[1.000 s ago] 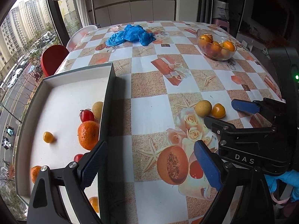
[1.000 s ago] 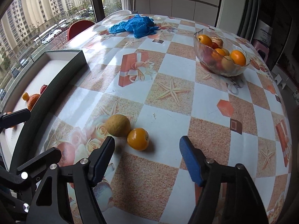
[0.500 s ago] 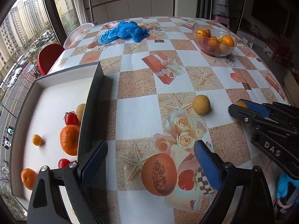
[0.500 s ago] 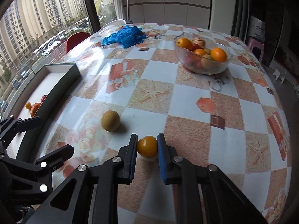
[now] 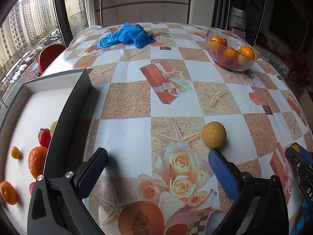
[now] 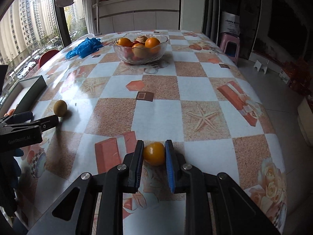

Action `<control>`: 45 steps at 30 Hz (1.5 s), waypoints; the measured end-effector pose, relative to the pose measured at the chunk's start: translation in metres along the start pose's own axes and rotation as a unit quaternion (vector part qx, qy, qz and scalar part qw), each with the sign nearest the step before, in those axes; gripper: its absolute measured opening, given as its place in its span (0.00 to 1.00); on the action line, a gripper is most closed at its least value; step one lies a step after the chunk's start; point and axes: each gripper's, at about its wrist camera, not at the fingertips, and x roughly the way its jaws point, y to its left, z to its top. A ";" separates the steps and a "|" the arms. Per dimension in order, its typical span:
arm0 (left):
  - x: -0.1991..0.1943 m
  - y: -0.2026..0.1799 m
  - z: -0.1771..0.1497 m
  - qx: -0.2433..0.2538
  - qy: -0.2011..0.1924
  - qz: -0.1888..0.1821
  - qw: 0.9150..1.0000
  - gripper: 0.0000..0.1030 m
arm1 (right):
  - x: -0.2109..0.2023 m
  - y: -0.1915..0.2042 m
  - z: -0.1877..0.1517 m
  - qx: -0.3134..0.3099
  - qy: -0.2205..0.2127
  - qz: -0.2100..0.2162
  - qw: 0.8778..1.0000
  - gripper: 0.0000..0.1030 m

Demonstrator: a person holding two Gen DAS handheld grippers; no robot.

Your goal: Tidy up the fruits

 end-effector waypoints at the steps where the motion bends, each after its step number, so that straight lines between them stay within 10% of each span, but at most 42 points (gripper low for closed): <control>1: 0.001 0.000 0.001 0.001 0.000 -0.001 1.000 1.00 | 0.001 0.000 0.001 0.002 0.000 0.000 1.000 0.23; 8: 0.000 -0.001 0.000 0.001 0.000 -0.001 1.000 1.00 | 0.008 0.001 0.011 0.024 0.005 -0.015 1.000 0.28; 10: 0.001 -0.001 0.000 0.001 0.000 -0.001 1.000 1.00 | 0.012 0.005 0.015 0.024 0.009 -0.022 0.999 0.43; 12: 0.001 0.000 0.000 0.001 0.000 -0.001 1.000 1.00 | 0.021 0.008 0.022 0.025 0.019 -0.026 0.999 0.81; 15: 0.000 -0.001 0.000 0.001 0.000 -0.001 1.000 1.00 | 0.036 0.009 0.034 0.036 0.033 -0.031 0.998 1.00; 45: 0.001 0.000 0.000 0.001 0.000 -0.001 1.000 1.00 | 0.049 0.008 0.047 0.063 0.035 -0.052 0.996 1.00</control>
